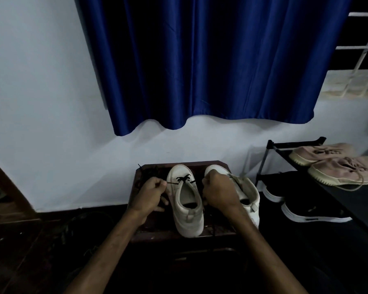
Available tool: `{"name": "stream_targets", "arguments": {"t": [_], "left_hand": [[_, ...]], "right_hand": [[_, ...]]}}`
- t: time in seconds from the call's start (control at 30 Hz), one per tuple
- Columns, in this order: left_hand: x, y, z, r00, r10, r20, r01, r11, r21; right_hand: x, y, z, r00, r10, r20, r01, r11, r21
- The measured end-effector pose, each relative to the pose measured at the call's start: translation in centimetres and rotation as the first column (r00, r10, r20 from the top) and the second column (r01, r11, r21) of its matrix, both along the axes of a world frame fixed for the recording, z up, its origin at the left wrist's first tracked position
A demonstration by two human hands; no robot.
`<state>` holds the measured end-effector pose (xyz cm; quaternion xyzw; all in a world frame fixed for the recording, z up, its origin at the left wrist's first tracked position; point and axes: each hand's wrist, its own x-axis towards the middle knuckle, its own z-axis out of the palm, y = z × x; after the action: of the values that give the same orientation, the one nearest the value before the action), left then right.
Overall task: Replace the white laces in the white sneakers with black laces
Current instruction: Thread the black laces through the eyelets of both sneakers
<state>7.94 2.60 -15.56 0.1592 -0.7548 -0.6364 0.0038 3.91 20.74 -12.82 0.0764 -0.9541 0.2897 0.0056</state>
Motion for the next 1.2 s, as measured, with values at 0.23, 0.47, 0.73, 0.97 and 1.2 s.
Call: {"name": "stream_targets", "arguments": {"t": [0.23, 0.47, 0.73, 0.97, 1.2], "left_hand": [[0.3, -1.7, 11.4, 0.971, -0.036, -0.237, 0.085, 0.977, 0.198], [2.1, -2.5, 20.2, 0.828, -0.240, -0.507, 0.372, 0.911, 0.176], [3.5, -4.6, 13.6, 0.932, -0.025, -0.362, 0.046, 0.998, 0.050], [1.8, -5.5, 5.0, 0.996, -0.018, -0.082, -0.010, 0.945, -0.327], [1.7, -2.5, 1.0, 0.992, 0.123, 0.013, -0.063, 0.594, -0.802]], "right_hand": [[-1.3, 1.2, 8.8, 0.924, 0.286, 0.253, 0.025, 0.615, -0.788], [-0.8, 0.0, 16.3, 0.881, 0.472, 0.002, -0.175, 0.329, -0.928], [-0.3, 2.6, 17.2, 0.976, 0.218, -0.016, -0.119, 0.471, -0.874], [-2.7, 5.9, 18.9, 0.998, -0.003, -0.060, -0.043, 0.662, -0.748], [-6.6, 7.9, 15.0, 0.989, -0.015, 0.149, 0.061, 0.948, -0.313]]}}
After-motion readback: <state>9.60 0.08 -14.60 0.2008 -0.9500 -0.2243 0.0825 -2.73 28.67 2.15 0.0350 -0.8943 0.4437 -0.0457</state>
